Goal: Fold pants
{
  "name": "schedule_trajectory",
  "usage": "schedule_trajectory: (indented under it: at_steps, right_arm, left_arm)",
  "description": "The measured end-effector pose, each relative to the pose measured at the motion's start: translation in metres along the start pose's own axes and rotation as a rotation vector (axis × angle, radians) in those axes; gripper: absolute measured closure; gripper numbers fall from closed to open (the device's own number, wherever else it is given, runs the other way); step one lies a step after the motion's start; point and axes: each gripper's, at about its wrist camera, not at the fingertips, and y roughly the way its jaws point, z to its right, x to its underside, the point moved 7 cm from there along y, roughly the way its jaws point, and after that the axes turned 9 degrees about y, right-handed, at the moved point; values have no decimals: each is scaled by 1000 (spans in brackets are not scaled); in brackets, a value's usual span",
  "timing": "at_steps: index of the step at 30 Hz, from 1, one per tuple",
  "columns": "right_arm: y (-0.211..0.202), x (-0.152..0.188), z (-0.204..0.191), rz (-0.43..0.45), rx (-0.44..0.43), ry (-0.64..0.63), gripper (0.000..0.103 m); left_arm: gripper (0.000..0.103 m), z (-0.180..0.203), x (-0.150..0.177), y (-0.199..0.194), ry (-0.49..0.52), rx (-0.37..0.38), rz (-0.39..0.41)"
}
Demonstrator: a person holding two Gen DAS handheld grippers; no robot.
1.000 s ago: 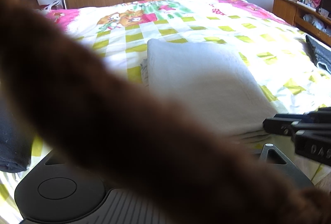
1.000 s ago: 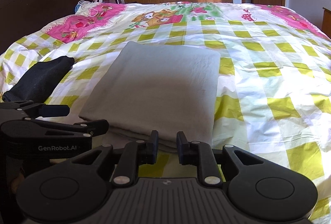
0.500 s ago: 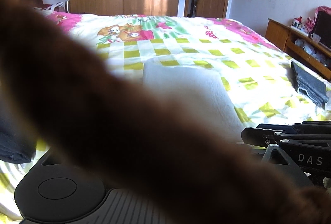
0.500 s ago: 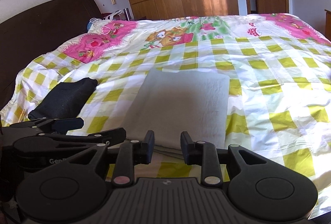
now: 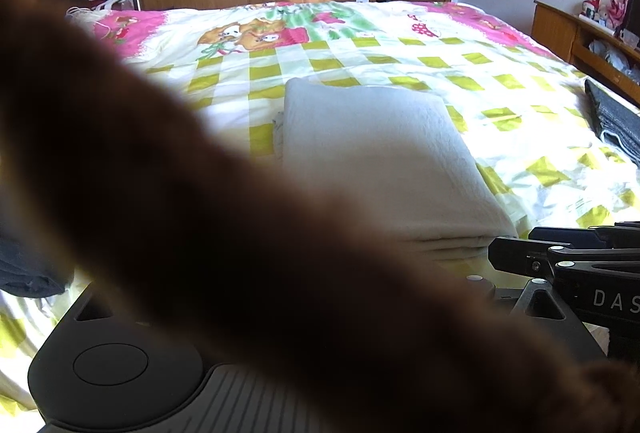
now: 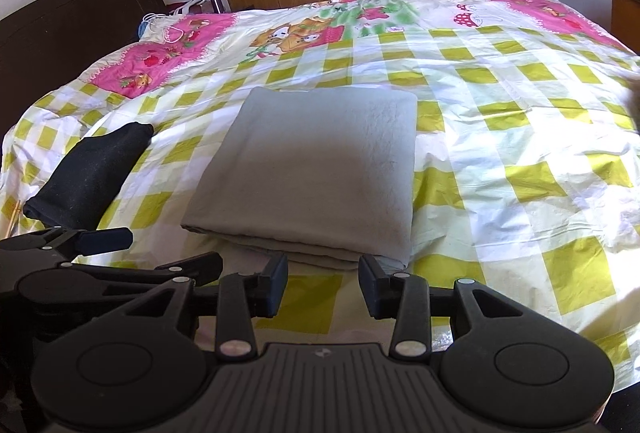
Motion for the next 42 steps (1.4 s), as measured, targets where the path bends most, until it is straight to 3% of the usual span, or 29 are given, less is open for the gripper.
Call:
schedule_trajectory:
  at_steps: [12,20,42]
  right_arm:
    - [23,10,13,-46,22,0,51]
    - [28,11,20,-54,25,11,51]
    - [33,14,17,-54,36,-21,50]
  left_arm:
    - [4,1,7,14,-3,7,-43]
    - [3,12,10,24,48,-4,-66]
    - [3,6,13,38,-15,32,-109]
